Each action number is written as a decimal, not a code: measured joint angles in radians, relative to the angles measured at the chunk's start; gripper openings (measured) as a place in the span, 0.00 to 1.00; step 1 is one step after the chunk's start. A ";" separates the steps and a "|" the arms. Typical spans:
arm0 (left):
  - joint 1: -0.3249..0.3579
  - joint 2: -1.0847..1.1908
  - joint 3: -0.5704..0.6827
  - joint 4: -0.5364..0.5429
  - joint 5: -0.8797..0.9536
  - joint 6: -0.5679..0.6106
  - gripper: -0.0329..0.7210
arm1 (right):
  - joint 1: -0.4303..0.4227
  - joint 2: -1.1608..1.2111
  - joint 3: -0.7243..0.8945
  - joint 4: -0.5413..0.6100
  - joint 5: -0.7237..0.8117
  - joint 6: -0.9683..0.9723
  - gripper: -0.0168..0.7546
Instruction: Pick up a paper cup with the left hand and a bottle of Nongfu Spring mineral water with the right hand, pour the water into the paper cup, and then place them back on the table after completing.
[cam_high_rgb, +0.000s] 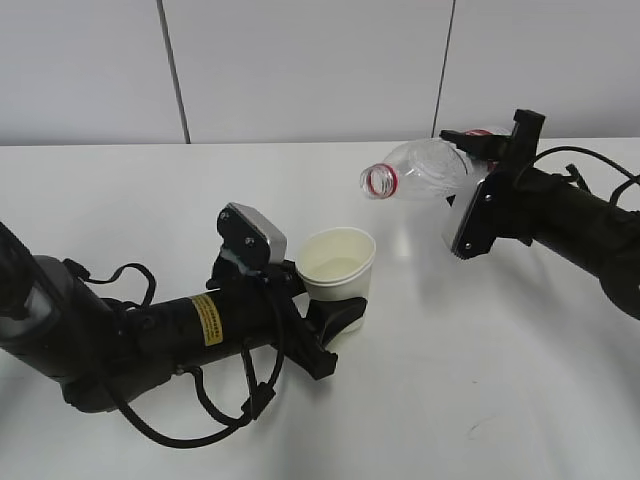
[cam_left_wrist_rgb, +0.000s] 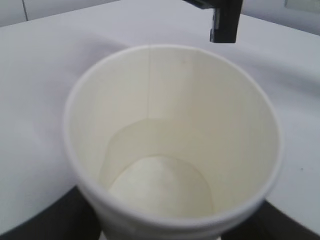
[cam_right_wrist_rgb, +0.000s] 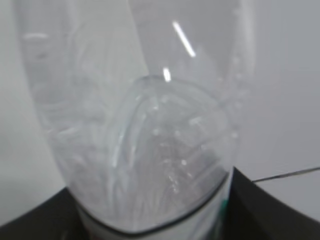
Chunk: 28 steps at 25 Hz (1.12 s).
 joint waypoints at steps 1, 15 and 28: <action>0.000 0.000 0.000 -0.006 -0.001 0.000 0.58 | 0.000 0.000 0.000 0.012 0.000 0.030 0.52; 0.000 0.000 0.000 -0.050 -0.002 0.000 0.58 | 0.000 0.000 0.007 0.177 -0.002 0.564 0.52; 0.014 0.000 0.000 -0.097 0.001 -0.001 0.58 | 0.000 0.000 0.018 0.181 -0.002 1.141 0.51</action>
